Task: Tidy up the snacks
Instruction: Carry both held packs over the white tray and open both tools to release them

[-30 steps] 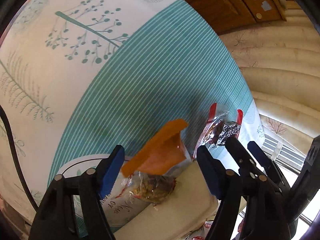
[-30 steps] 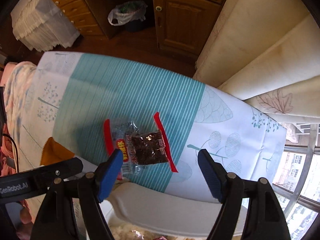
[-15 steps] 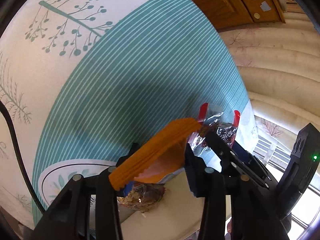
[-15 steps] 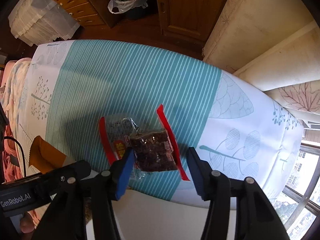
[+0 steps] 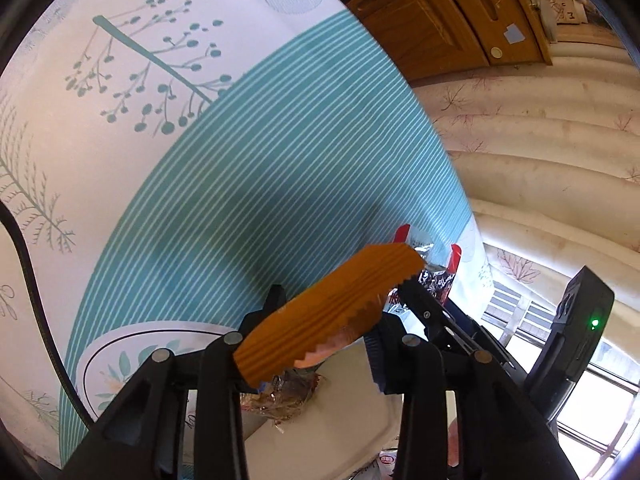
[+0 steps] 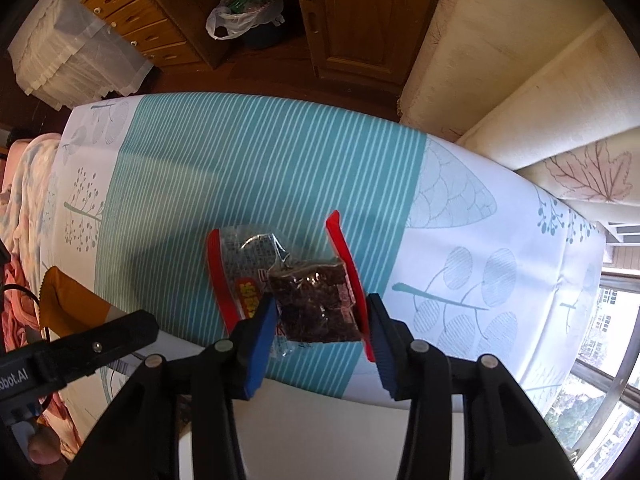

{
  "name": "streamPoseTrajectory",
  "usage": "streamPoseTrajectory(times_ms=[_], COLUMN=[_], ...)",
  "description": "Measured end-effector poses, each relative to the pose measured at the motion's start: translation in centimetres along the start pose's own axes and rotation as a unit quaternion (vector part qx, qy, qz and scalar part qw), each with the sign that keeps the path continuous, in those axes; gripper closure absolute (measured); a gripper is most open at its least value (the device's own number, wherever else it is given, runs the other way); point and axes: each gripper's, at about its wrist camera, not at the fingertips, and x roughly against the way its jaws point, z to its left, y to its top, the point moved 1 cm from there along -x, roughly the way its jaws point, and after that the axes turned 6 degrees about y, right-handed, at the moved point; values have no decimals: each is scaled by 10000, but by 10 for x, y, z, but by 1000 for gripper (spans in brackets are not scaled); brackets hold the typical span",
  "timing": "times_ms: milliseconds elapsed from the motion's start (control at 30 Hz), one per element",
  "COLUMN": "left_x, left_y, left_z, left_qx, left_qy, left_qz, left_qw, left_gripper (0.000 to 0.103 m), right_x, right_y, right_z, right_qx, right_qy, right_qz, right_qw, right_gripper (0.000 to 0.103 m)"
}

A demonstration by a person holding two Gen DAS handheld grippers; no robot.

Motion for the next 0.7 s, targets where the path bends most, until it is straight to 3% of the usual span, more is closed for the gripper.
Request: streamPoseTrajectory(times_ms=[333, 700], left_x=[57, 123], left_y=[-9, -45], left_z=[-3, -27], left_qx=[-191, -1106], left_qy=[-142, -374], left_qz=[-594, -1127], left_qw=[9980, 9868], left_gripper=[67, 67], right_x=[42, 113], right_y=[-6, -28], right_z=[1, 14], right_qx=[-196, -219], right_qy=[-39, 86], right_qz=[-451, -1097], right_qw=[9988, 9937], right_gripper=[58, 58])
